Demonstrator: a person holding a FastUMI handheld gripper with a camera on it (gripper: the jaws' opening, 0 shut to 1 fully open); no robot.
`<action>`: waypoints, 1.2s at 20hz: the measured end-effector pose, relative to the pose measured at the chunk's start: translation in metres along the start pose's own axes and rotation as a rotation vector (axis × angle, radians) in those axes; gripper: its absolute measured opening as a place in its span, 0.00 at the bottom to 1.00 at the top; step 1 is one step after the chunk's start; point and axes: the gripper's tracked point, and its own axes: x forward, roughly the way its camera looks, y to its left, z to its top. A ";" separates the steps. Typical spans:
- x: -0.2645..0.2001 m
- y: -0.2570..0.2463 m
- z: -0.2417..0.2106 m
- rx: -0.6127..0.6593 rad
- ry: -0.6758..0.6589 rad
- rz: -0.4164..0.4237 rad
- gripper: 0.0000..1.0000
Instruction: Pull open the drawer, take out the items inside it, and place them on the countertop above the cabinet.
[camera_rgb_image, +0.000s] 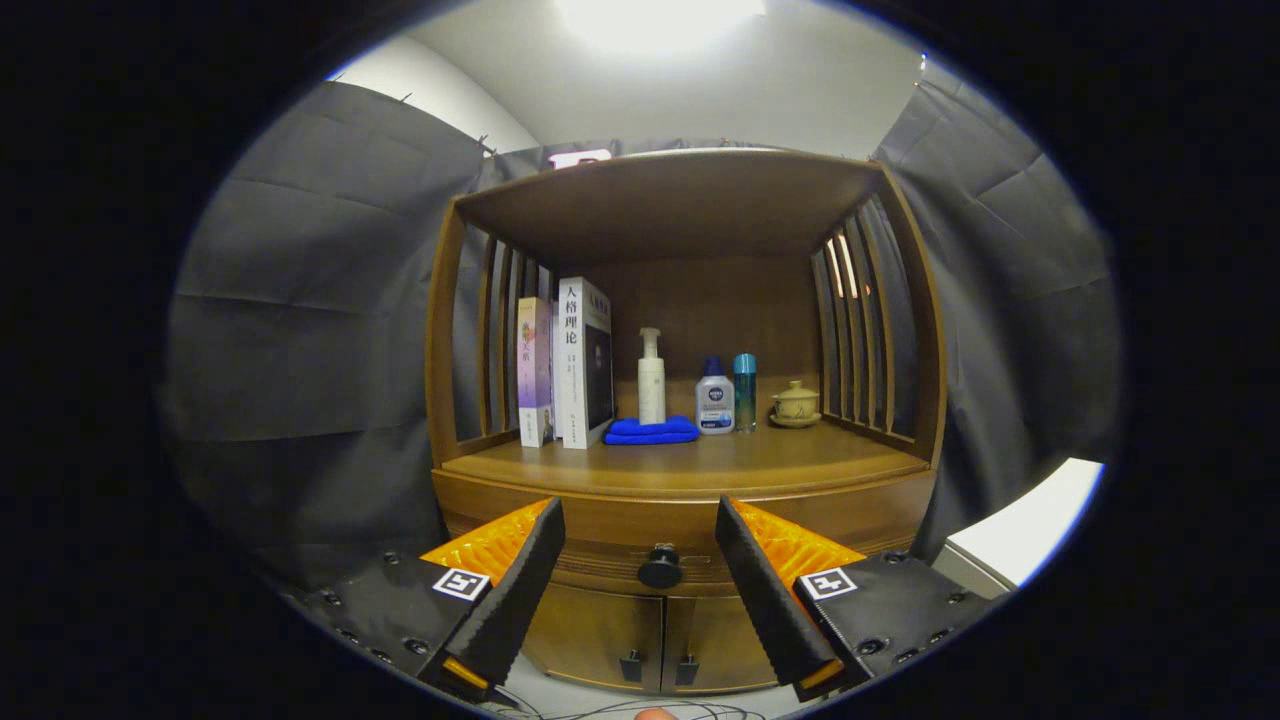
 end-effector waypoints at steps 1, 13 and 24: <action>0.008 0.000 -0.006 -0.003 0.008 -0.002 0.97; 0.083 -0.011 -0.091 0.006 0.151 -0.036 0.97; 0.104 -0.018 -0.121 -0.032 0.183 -0.049 0.77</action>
